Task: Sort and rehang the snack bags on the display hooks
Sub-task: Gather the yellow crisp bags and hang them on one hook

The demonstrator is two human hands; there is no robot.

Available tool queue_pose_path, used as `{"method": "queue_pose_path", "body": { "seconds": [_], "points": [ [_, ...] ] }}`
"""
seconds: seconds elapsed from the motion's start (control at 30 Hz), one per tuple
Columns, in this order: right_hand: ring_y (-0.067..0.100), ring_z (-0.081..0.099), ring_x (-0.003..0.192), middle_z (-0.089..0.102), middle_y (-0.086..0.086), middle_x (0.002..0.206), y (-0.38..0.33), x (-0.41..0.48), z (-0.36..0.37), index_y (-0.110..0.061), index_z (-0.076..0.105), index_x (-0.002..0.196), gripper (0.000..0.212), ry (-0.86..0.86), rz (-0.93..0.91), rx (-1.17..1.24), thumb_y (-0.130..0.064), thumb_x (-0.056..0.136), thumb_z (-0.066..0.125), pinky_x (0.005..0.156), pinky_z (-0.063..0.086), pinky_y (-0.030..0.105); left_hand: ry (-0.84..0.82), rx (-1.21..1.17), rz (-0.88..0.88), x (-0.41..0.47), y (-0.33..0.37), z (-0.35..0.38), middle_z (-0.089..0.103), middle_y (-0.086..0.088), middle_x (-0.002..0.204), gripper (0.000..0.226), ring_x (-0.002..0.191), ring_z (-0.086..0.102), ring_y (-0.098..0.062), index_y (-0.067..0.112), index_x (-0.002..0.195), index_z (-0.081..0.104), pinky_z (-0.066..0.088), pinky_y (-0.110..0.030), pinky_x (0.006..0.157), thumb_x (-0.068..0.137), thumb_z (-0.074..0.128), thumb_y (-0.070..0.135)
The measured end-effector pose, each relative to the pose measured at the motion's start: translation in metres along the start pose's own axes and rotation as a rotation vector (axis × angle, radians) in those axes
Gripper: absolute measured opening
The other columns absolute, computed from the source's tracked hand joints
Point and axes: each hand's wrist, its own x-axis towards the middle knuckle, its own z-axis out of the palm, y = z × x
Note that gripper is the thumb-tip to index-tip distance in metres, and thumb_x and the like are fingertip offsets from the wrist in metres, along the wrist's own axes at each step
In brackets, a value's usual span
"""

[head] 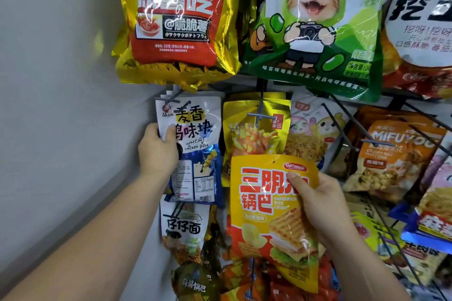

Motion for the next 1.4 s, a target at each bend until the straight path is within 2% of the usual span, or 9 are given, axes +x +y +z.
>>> {"method": "queue_pose_path", "body": {
  "seconds": [0.17,0.27,0.37,0.47,0.67,0.87,0.97,1.23,1.4],
  "points": [
    [0.026,0.079,0.076,0.081,0.004,0.084,0.005,0.001,-0.027,-0.017,0.075,0.092,0.013,0.045,0.018,-0.015,-0.028,0.096,0.068,0.082,0.062,0.052,0.085,0.025,-0.005,-0.047,-0.032,-0.006,0.057,-0.005,0.131,0.048,0.116,0.058,-0.022,0.015,0.134,0.054,0.047,-0.041,0.104,0.091,0.069,0.032],
    [0.025,0.079,0.075,0.081,0.003,0.082,0.009,-0.001,-0.041,-0.016,0.075,0.088,0.015,0.040,-0.011,-0.045,-0.026,0.097,0.068,0.078,0.061,0.047,0.115,-0.046,0.032,-0.108,-0.025,-0.004,0.052,-0.002,0.109,0.030,0.096,0.054,-0.020,0.023,0.114,0.053,0.046,-0.032,0.088,0.091,0.071,0.029],
    [0.025,0.079,0.079,0.081,0.002,0.085,0.017,-0.006,-0.051,-0.015,0.076,0.094,0.014,-0.063,-0.020,-0.080,-0.024,0.097,0.066,0.076,0.062,0.042,-0.265,-0.139,0.022,-0.150,-0.010,0.013,0.059,0.000,0.097,0.020,0.085,0.058,-0.014,0.027,0.106,0.057,0.047,-0.020,0.077,0.093,0.071,0.032],
    [0.022,0.078,0.084,0.081,0.001,0.090,0.032,-0.014,-0.058,-0.015,0.077,0.097,0.017,-0.213,-0.037,-0.171,-0.028,0.096,0.067,0.080,0.061,0.044,-0.636,-0.140,-0.047,-0.168,-0.001,0.033,0.069,0.006,0.107,0.034,0.098,0.067,-0.012,0.034,0.113,0.063,0.055,-0.033,0.085,0.087,0.069,0.055],
    [0.019,0.078,0.087,0.081,-0.001,0.092,0.069,-0.026,-0.084,-0.017,0.076,0.100,0.016,-0.187,0.043,-0.057,-0.028,0.097,0.064,0.081,0.061,0.042,-0.845,-0.383,-0.211,-0.218,0.012,0.057,0.080,0.008,0.089,0.069,0.082,0.076,-0.006,0.012,0.100,0.074,0.057,-0.021,0.072,0.073,0.068,0.076],
    [0.020,0.078,0.089,0.081,0.001,0.095,0.107,-0.029,-0.114,-0.013,0.075,0.105,0.018,-0.358,0.145,-0.081,-0.027,0.097,0.066,0.083,0.062,0.040,-0.722,-0.212,-0.340,-0.258,-0.017,0.078,0.081,-0.006,0.095,0.012,0.087,0.079,-0.024,0.014,0.099,0.076,0.063,-0.041,0.079,0.097,0.065,0.014],
    [0.017,0.077,0.081,0.081,0.002,0.087,0.122,-0.031,-0.116,-0.006,0.075,0.098,0.015,-0.452,0.171,-0.124,-0.017,0.099,0.065,0.069,0.057,0.024,-0.670,-0.234,-0.415,-0.271,-0.032,0.074,0.080,-0.013,0.098,0.017,0.092,0.077,-0.035,0.008,0.103,0.077,0.062,-0.044,0.079,0.091,0.073,0.018],
    [0.020,0.076,0.080,0.079,0.006,0.089,0.153,-0.039,-0.084,-0.012,0.076,0.084,0.030,-0.545,0.273,-0.194,-0.034,0.099,0.064,0.073,0.056,0.033,-0.535,-0.109,-0.492,-0.280,-0.065,0.058,0.080,-0.014,0.095,0.055,0.090,0.077,-0.035,0.009,0.096,0.079,0.059,-0.055,0.090,0.077,0.068,0.060],
    [0.003,0.073,0.087,0.079,-0.006,0.099,0.167,-0.029,-0.064,-0.019,0.075,0.107,0.031,-0.633,0.348,-0.200,-0.045,0.099,0.061,0.079,0.054,0.025,-0.553,-0.008,-0.512,-0.266,-0.077,0.051,0.081,-0.009,0.088,0.028,0.083,0.078,-0.028,0.008,0.097,0.077,0.063,-0.045,0.083,0.101,0.061,0.030]
  ]
}}
